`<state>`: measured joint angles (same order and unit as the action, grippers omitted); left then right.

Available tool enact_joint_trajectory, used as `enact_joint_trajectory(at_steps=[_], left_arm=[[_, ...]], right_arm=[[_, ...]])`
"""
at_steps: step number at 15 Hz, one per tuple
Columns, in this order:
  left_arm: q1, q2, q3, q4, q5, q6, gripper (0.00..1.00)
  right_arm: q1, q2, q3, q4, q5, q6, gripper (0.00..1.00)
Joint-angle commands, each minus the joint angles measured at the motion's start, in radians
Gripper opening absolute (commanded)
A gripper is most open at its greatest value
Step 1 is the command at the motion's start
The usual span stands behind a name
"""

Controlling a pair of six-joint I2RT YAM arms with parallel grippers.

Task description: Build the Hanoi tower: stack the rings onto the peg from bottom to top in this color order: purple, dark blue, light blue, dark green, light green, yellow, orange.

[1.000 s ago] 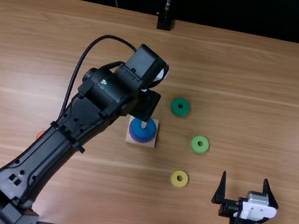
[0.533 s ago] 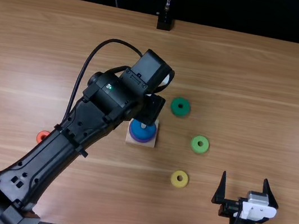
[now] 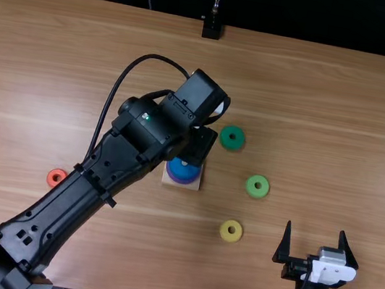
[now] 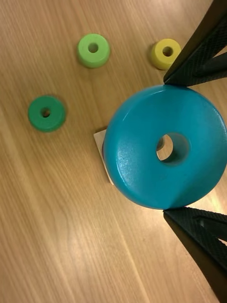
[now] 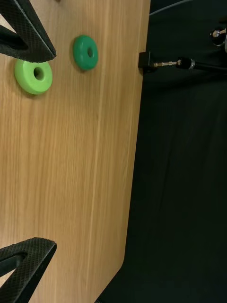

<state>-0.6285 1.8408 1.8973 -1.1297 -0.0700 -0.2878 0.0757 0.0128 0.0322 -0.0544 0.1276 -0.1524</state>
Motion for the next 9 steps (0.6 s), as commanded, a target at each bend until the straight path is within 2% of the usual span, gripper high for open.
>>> enact_joint_trajectory(at_steps=[1,9], left_arm=[[-0.007,-0.015,0.028,0.001,0.004,-0.016,0.0],[-0.005,0.026,-0.001,0.003,0.006,-0.016,0.0]], right_arm=[[-0.013,-0.013,-0.012,0.002,0.01,0.001,1.0],[-0.013,-0.013,-0.012,0.002,0.01,0.001,1.0]])
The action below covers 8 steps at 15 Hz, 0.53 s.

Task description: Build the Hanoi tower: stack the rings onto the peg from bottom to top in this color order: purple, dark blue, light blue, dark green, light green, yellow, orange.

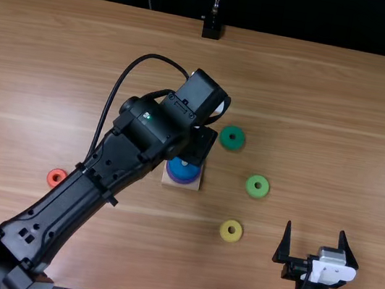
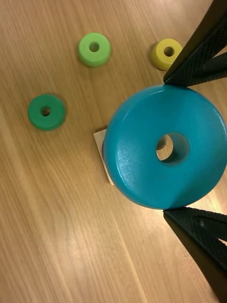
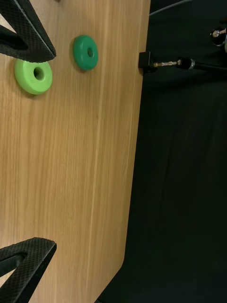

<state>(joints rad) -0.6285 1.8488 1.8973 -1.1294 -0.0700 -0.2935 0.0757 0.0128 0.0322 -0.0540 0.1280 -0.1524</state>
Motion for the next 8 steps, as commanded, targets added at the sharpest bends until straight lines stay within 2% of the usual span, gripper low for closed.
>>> enact_joint_trajectory(at_steps=[1,8], left_arm=[[-0.005,0.02,-0.01,0.008,0.006,-0.01,0.0],[-0.004,0.056,-0.018,0.005,0.006,-0.01,0.0]], right_arm=[[-0.013,-0.013,-0.012,0.001,0.01,0.001,1.0],[-0.013,-0.013,-0.012,0.001,0.01,0.001,1.0]])
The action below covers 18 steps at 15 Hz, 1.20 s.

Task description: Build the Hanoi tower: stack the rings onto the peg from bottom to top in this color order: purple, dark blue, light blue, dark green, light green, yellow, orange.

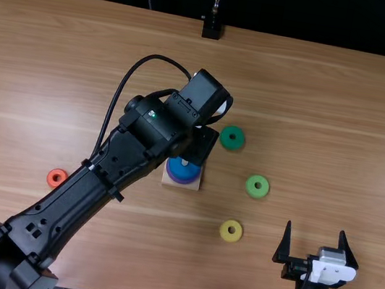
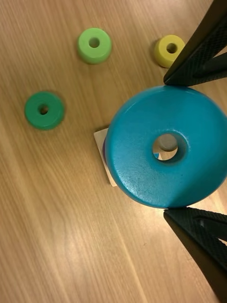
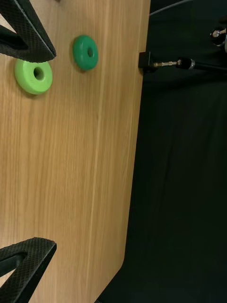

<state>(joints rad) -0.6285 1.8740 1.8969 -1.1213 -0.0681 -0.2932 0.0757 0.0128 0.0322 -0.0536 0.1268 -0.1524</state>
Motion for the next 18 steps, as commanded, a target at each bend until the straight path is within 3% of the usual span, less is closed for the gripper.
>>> enact_joint_trajectory(at_steps=[1,7,9,10,11,15,16,17,18], left_arm=[[-0.005,0.034,-0.018,-0.005,0.004,-0.011,0.0],[-0.007,0.031,-0.015,-0.007,0.004,-0.012,0.0],[-0.005,0.028,-0.013,-0.031,0.004,-0.012,0.37],[-0.005,0.027,-0.013,-0.062,0.006,-0.012,0.48],[-0.005,0.025,-0.013,-0.086,0.006,-0.012,0.55],[-0.004,0.024,-0.013,-0.101,0.007,-0.011,0.6],[-0.005,0.024,-0.013,-0.099,0.007,-0.011,0.71],[-0.004,0.024,-0.012,-0.099,0.007,-0.011,0.97],[-0.005,0.025,-0.012,-0.101,0.007,-0.012,1.0]], right_arm=[[-0.013,-0.013,-0.012,0.001,0.011,0.001,1.0],[-0.013,-0.013,-0.012,0.001,0.011,0.001,1.0],[-0.013,-0.013,-0.012,0.001,0.011,0.001,1.0],[-0.013,-0.013,-0.012,0.001,0.011,0.001,1.0],[-0.013,-0.013,-0.012,0.001,0.011,0.001,1.0],[-0.013,-0.013,-0.012,0.001,0.011,0.001,1.0],[-0.013,-0.013,-0.012,0.001,0.011,0.001,1.0],[-0.013,-0.013,-0.012,0.001,0.011,0.001,1.0],[-0.013,-0.013,-0.012,0.001,0.011,0.001,1.0]])
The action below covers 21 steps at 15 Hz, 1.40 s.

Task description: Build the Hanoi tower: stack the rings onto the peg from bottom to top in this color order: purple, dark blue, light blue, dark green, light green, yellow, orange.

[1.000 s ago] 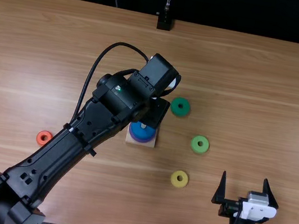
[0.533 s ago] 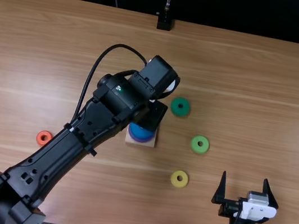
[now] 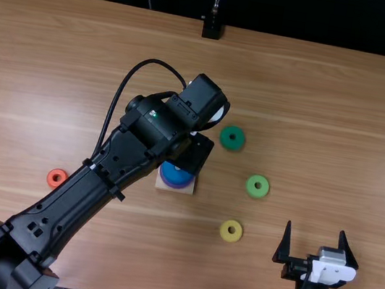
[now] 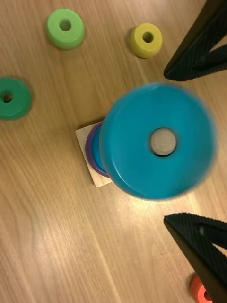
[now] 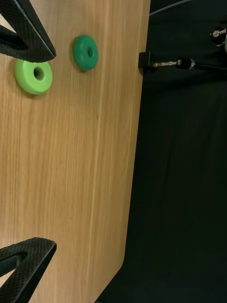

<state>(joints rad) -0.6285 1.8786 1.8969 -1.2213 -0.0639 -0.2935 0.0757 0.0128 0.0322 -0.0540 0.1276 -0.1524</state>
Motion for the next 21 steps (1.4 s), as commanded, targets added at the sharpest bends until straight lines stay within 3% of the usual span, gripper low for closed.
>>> enact_joint_trajectory(at_steps=[1,7,11,14,18,21], left_arm=[[-0.004,0.019,-0.012,-0.001,0.003,-0.01,1.0],[0.007,0.011,0.077,0.023,-0.001,-0.005,1.0],[0.112,-0.107,0.068,0.231,-0.001,-0.003,1.0],[0.222,-0.3,-0.186,0.448,-0.001,-0.005,1.0],[0.375,-0.648,-0.677,0.853,0.001,-0.007,1.0],[0.47,-0.897,-0.964,0.932,-0.002,-0.003,1.0]], right_arm=[[-0.013,-0.013,-0.012,0.001,0.01,0.001,1.0],[-0.013,-0.013,-0.012,0.001,0.01,0.001,1.0],[-0.013,-0.013,-0.012,0.001,0.01,0.001,1.0],[-0.013,-0.013,-0.012,0.001,0.01,0.001,1.0],[-0.013,-0.013,-0.012,0.001,0.01,0.001,1.0],[-0.013,-0.013,-0.012,0.001,0.01,0.001,1.0]])
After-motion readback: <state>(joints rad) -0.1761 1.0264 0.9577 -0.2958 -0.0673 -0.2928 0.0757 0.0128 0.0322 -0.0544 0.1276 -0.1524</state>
